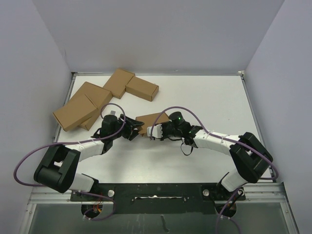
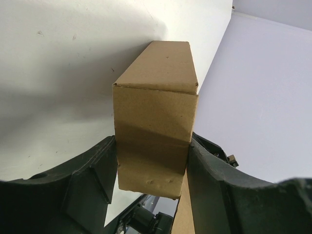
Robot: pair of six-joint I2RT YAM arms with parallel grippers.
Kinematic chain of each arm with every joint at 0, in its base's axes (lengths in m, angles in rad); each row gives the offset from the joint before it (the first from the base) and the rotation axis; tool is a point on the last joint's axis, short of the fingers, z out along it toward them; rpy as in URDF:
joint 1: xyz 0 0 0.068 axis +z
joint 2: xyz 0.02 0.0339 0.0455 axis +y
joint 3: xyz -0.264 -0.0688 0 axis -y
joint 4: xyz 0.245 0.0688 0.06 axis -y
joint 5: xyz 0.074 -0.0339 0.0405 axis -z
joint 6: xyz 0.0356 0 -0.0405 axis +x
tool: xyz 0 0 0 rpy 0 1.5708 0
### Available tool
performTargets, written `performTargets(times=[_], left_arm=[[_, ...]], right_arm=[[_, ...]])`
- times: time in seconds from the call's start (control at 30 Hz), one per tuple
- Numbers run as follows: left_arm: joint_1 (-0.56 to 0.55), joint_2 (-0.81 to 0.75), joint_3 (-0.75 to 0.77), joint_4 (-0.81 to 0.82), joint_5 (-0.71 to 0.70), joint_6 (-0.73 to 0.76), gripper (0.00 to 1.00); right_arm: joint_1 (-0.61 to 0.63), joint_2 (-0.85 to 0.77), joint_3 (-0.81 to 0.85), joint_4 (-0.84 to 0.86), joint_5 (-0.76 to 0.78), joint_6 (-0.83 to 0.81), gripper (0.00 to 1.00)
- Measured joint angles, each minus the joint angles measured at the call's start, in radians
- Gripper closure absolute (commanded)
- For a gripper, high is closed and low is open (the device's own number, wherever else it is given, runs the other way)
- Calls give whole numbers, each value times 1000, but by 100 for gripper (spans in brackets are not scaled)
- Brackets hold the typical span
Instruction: Fold the paper box
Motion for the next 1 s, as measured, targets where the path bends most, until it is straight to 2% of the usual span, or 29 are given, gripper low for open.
performTargets(times=[0.2,0.33,0.67,0.87,1.0], left_arm=[[-1,0,0,3,0,-5,68],[-1,0,0,3,0,-16,68],[-6,0,0,3,5,-50,69],[-6,0,0,9,4,-85,69],[-3,0,-14,11,-7,-108,69]], right_arm=[[0,0,0,2,2,6,71],[1,0,0,2,-3,5,45],[26,0,-5,10,-26,-29,15],[77,38,-33,73,30,-61,15],[105,70,-37,132,87,-80,24]])
